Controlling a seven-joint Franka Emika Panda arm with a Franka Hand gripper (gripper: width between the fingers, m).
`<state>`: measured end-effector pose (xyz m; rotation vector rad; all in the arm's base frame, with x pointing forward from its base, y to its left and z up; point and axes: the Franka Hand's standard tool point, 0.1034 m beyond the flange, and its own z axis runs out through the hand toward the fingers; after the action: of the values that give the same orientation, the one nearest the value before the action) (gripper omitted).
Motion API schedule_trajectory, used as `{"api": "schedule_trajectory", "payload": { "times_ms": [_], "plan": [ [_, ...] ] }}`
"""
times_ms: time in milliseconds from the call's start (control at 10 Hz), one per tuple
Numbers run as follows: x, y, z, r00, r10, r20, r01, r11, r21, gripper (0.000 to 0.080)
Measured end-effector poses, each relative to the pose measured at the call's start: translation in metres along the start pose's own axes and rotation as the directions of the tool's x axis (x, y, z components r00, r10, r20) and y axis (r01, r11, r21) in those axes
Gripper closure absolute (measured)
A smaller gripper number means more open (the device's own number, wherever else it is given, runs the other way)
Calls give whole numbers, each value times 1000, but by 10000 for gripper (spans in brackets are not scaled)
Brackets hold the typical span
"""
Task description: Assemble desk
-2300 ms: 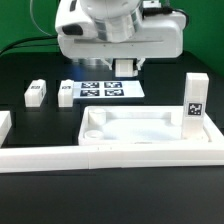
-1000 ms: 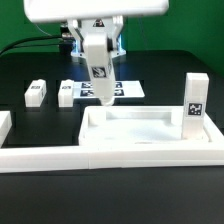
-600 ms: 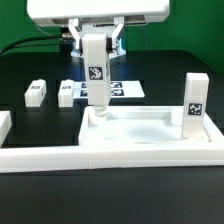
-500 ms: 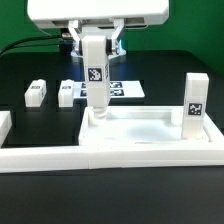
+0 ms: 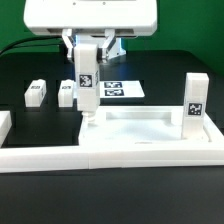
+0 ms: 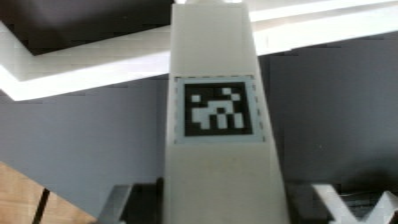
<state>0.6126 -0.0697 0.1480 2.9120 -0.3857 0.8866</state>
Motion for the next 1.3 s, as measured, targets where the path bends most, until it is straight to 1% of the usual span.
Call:
{"api": "schedule_trajectory", "payload": {
  "times_ms": [200,300,400,600,700,1000,1300],
  "plan": [
    [-10,-7,9,1000,-6,17,6,1000,0,509],
    [-13,-10,13,1000,-12,21,12,1000,-1,509],
    [-9,-12,16,1000,-16,12,16,1000,-1,509],
    [-6,-17,19,1000,-23,7,23,1000,2,509],
    [-5,-17,19,1000,-24,5,24,1000,2,509],
    [-13,-16,26,999,-30,12,30,1000,-5,509],
    [-15,-15,26,998,-38,-46,38,999,-14,509]
  ]
}}
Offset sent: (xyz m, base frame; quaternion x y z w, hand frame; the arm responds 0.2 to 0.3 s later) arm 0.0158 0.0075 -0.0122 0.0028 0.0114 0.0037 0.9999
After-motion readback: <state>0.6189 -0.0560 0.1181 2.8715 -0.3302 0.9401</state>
